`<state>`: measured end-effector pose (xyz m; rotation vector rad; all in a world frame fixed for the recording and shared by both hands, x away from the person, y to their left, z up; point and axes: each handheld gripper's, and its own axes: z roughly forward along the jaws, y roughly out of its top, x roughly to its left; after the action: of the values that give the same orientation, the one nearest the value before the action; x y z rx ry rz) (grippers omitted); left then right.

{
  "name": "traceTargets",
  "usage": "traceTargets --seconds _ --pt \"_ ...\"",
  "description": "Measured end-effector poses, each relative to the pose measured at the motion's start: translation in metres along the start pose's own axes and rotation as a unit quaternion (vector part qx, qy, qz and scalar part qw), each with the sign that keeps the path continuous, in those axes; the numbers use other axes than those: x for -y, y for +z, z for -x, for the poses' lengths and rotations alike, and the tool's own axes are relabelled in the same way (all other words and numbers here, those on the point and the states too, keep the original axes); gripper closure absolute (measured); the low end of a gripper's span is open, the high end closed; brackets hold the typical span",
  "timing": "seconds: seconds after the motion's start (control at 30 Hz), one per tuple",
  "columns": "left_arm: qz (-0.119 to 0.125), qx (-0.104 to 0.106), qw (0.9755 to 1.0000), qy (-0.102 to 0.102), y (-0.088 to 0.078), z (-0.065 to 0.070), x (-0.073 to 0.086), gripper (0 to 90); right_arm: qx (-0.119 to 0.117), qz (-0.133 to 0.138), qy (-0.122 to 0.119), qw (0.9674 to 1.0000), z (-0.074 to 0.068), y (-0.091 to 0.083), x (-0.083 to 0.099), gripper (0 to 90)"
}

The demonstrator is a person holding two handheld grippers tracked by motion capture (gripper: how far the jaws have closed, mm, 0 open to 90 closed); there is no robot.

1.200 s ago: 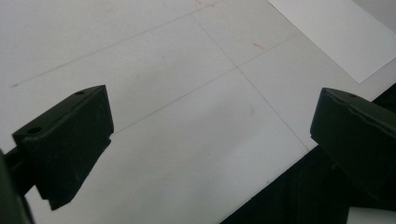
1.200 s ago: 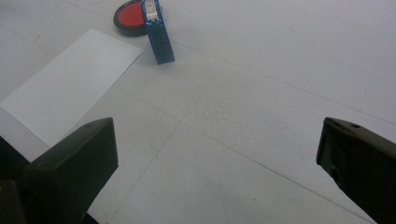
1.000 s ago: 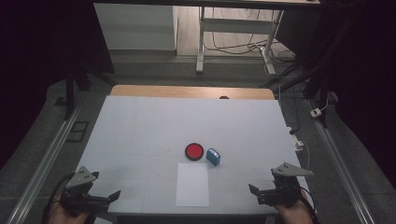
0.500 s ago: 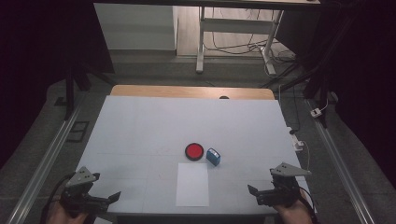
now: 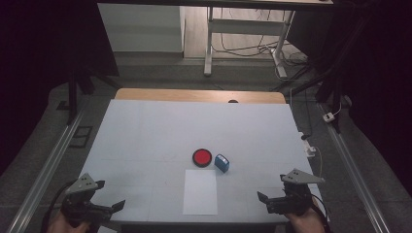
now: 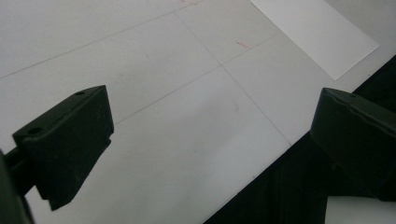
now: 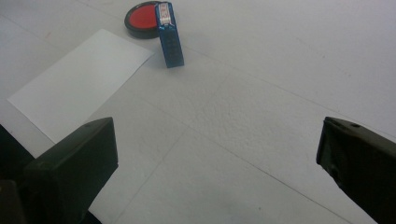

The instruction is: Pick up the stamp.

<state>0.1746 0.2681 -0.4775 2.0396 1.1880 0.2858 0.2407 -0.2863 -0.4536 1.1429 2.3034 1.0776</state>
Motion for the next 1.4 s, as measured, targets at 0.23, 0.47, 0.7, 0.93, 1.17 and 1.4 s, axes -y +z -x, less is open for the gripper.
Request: traceTargets --seconds 0.23,0.47,0.7,0.93,1.17,1.4 --pt "0.014 0.007 0.9999 -0.003 -0.001 0.0 0.0 0.0 -0.005 0.005 -0.002 1.0 -0.001 0.0 -0.002 0.0" --pt "0.011 0.008 0.9999 -0.003 0.0 0.001 0.0 0.0 -0.012 0.014 -0.014 0.9997 -0.005 0.002 -0.006 0.0" --pt "0.011 0.006 0.9999 -0.004 0.0 0.001 0.0 0.0 -0.016 0.013 -0.025 0.9995 -0.007 0.004 -0.009 0.0" --pt "0.015 0.003 0.9999 0.001 0.0 0.002 0.001 0.1 -0.03 0.023 -0.038 0.9986 -0.01 0.009 -0.014 0.0" --pt "0.011 -0.006 0.9999 0.009 0.001 0.004 0.0 0.3 -0.052 0.028 -0.048 0.9971 -0.013 0.018 -0.02 0.0" --pt "0.01 0.002 0.9999 0.009 0.001 0.004 0.0 0.8 -0.062 0.035 -0.053 0.9961 -0.015 0.023 -0.024 0.0"
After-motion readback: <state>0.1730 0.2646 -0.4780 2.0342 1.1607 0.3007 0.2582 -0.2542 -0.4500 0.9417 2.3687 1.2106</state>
